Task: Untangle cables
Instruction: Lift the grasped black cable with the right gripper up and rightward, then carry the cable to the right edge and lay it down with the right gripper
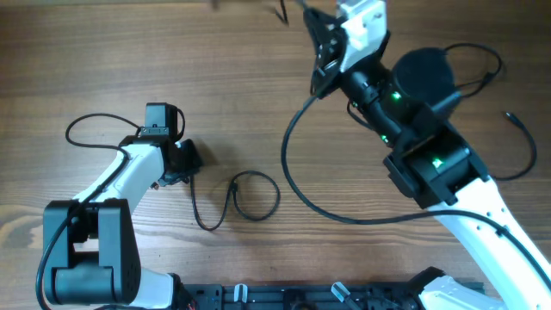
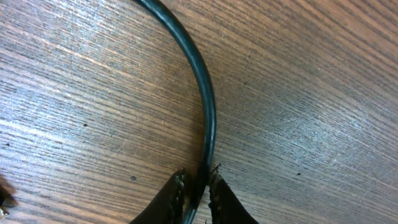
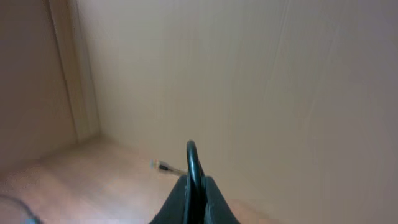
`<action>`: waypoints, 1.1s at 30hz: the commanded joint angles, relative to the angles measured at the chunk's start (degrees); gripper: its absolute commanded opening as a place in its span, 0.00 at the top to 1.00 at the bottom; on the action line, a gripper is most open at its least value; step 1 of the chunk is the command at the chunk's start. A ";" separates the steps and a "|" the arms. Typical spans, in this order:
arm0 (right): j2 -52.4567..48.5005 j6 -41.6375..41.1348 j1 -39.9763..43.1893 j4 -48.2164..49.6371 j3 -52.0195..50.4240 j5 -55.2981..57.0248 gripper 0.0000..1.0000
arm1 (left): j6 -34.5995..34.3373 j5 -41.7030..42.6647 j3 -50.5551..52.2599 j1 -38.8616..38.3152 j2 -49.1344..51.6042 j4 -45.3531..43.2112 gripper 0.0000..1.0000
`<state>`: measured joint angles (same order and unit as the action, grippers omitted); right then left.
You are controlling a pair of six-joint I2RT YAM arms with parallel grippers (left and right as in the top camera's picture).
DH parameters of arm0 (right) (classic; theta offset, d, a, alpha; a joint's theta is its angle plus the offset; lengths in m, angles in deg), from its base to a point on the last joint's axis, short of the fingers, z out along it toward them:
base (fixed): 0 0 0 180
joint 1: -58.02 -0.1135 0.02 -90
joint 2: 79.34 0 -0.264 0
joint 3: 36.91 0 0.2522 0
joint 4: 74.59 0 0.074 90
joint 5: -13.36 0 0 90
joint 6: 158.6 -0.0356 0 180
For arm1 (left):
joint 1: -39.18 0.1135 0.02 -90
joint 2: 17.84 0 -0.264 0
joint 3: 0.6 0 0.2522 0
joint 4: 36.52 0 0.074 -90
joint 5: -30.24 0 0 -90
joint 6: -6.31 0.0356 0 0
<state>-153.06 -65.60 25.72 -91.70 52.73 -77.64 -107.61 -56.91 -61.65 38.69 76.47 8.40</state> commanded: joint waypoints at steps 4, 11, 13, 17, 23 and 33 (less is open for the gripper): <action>-3.85 -0.11 0.17 -3.80 0.39 1.01 0.96 | -0.59 -0.35 0.48 -0.11 0.74 -0.17 0.80; -3.17 0.04 0.52 -1.64 0.39 9.75 0.96 | -0.59 -0.35 0.48 -0.11 0.74 -0.17 0.80; -3.10 0.11 0.92 -1.92 0.39 13.64 0.96 | -0.59 -0.35 0.48 -0.09 0.74 -0.15 0.79; -3.10 1.29 2.43 -6.05 0.39 23.65 0.96 | -0.59 -0.33 0.48 -0.09 0.74 -0.13 0.78; -3.10 1.33 7.30 -13.90 0.39 37.16 0.96 | -0.59 0.44 0.48 -0.09 0.74 -0.15 0.76; -3.37 -3.69 24.20 -25.14 0.39 40.81 0.96 | -0.59 0.50 0.48 -0.09 0.74 -0.15 0.74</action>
<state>-157.23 -66.04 44.28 -115.42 52.73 -39.28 -107.63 -56.71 -61.65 38.69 76.47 8.31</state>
